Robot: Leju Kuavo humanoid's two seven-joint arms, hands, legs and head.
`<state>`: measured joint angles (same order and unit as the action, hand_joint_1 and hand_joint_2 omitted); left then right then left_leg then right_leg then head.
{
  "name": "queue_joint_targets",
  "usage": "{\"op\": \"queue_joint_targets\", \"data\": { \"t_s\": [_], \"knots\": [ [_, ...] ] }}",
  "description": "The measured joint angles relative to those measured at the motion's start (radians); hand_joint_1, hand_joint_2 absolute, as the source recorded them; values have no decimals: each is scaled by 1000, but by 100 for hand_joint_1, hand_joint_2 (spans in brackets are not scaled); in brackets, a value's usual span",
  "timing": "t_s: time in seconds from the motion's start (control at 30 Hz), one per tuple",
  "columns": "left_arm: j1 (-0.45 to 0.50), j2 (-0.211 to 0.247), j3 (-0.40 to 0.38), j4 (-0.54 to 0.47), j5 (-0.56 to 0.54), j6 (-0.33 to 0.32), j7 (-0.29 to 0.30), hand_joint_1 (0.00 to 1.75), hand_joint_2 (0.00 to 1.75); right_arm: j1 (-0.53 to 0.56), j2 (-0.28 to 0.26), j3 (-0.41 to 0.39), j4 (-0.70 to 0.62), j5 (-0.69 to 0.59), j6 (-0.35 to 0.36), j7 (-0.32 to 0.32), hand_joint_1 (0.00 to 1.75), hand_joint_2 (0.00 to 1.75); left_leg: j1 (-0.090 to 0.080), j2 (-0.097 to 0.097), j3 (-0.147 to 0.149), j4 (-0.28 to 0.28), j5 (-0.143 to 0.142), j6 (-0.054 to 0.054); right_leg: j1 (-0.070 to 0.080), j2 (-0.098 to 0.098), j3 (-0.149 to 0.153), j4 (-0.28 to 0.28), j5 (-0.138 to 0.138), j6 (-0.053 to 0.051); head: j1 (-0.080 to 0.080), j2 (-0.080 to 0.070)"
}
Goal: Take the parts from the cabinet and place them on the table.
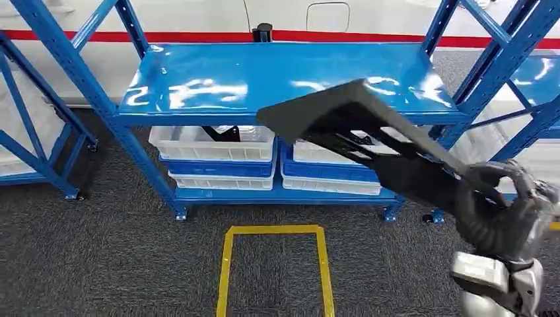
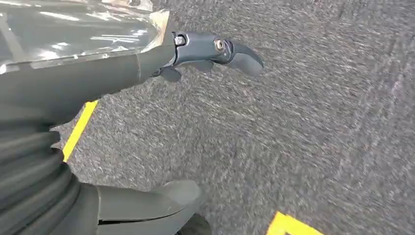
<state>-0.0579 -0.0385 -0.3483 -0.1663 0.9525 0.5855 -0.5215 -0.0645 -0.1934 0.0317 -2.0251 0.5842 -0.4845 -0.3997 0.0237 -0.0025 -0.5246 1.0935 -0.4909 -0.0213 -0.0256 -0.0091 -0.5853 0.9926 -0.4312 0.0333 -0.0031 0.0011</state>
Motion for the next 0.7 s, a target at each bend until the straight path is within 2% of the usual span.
{"op": "queue_joint_targets", "data": {
  "t_s": [0.03, 0.07, 0.13, 0.17, 0.2, 0.23, 0.27, 0.3, 0.33, 0.37, 0.4, 0.43, 0.47, 0.5, 0.53, 0.57, 0.6, 0.67, 0.7],
  "knots": [
    [-4, 1, -1, -1, -5, -7, 0, 0, 175, -36, -15, 23, 34, 19, 9, 29, 175, 175, -6, -2, 48, -78, -39, 0, 5, 0, -15, 12, 5, 7, -3, 0],
    [-5, 5, -1, -1, -12, -12, 1, 0, 175, -80, -24, 39, 60, 31, 15, 48, 175, 175, -10, -3, 41, -84, -45, 13, 5, -1, -21, 14, 12, 17, 2, 0],
    [-6, 8, -3, -1, -21, -19, 2, 0, 175, -155, -33, 76, 121, 66, 34, 91, 175, 175, -19, -1, 21, -81, -36, 30, 2, -3, -24, 8, 32, 30, 2, 0],
    [-7, 9, -5, -1, -23, -22, 3, 0, 175, -195, -34, 97, 157, 84, 47, 118, 175, 175, -20, 2, 12, -88, -20, 48, 6, -1, -30, 1, 47, 41, 2, 0],
    [-10, 9, -8, -1, -28, -28, 3, 0, 175, -228, -34, 114, 190, 99, 60, 138, 175, 175, -15, 11, -1, -93, -3, 63, 0, 0, -43, 14, 29, 38, 2, 0],
    [-11, 12, -10, -1, -34, -31, 4, 0, 175, -258, -34, 130, 220, 112, 72, 158, 175, 175, -16, 10, -18, -93, 11, 73, 4, 1, -63, 48, -18, 26, 4, 0],
    [-13, 18, -15, -1, -40, -38, 5, 0, 175, -286, -34, 146, 250, 124, 82, 177, 175, 175, -16, 10, -36, -93, 26, 77, 3, 1, -88, 113, -78, 13, 8, 0],
    [-13, 19, -18, -1, -45, -40, 7, 0, 175, -310, -33, 159, 276, 125, 89, 190, 175, 175, -18, 10, -47, -93, 39, 78, 4, 3, -105, 186, -127, 6, 9, 0],
    [-13, 21, -24, -1, -48, -47, 11, 0, 175, -335, -31, 170, 302, 125, 99, 202, 175, 175, -21, 10, -67, -91, 54, 79, 4, 4, -121, 265, -162, 8, 10, 0],
    [-13, 22, -28, -1, -52, -49, 18, 0, 175, -357, -29, 184, 330, 125, 111, 215, 175, 175, -24, 10, -90, -89, 72, 80, 4, 4, -123, 325, -167, 19, 9, 0],
    [-13, 22, -29, -1, -52, -49, 19, 0, 175, -369, -27, 190, 344, 124, 118, 220, 175, 175, -25, 10, -105, -89, 83, 79, 4, 4, -108, 328, -152, 28, 10, 0],
    [-12, 23, -30, -1, -52, -49, 19, 0, 175, -383, -24, 197, 359, 123, 124, 225, 175, 175, -26, 10, -120, -88, 95, 78, 5, 4, -71, 297, -123, 38, 10, 0],
    [-13, 24, -31, -1, -52, -49, 19, 0, 175, -400, -21, 206, 374, 122, 129, 230, 175, 175, -27, 9, -134, -88, 107, 76, 6, 4, -14, 221, -94, 44, 10, 0],
    [-13, 24, -32, -1, -52, -49, 19, 0, 175, -415, -19, 211, 382, 122, 131, 231, 175, 175, -29, 8, -145, -87, 119, 73, 8, 4, 56, 123, -81, 39, 10, 0],
    [-13, 24, -32, -2, -52, -50, 19, 0, 175, -426, -17, 215, 387, 122, 132, 232, 175, 175, -29, 8, -150, -87, 127, 70, 12, 4, 112, 41, -98, 26, 9, 0],
    [-13, 24, -33, -2, -52, -50, 19, 0, 175, -442, -14, 220, 391, 122, 133, 232, 175, 175, -34, 6, -157, -86, 139, 62, 24, 4, 156, -38, -124, 16, 8, 0],
    [-13, 25, -33, -2, -53, -50, 19, 0, 175, -450, -12, 223, 397, 122, 135, 235, 175, 175, -33, 7, -156, -94, 152, 56, 27, 6, 142, -25, -117, 14, 7, 0],
    [-12, 27, -34, -2, -55, -50, 22, 0, 175, -460, -12, 228, 404, 116, 143, 244, 175, 175, -30, 6, -157, -98, 170, 46, 29, 6, 128, -23, -107, 2, 7, 0],
    [-10, 31, -34, -1, -57, -49, 22, 0, 175, -460, -12, 229, 406, 110, 150, 249, 175, 175, -30, 3, -162, -99, 171, 38, 10, 4, 121, -28, -93, -10, 9, 0]
  ]
}}
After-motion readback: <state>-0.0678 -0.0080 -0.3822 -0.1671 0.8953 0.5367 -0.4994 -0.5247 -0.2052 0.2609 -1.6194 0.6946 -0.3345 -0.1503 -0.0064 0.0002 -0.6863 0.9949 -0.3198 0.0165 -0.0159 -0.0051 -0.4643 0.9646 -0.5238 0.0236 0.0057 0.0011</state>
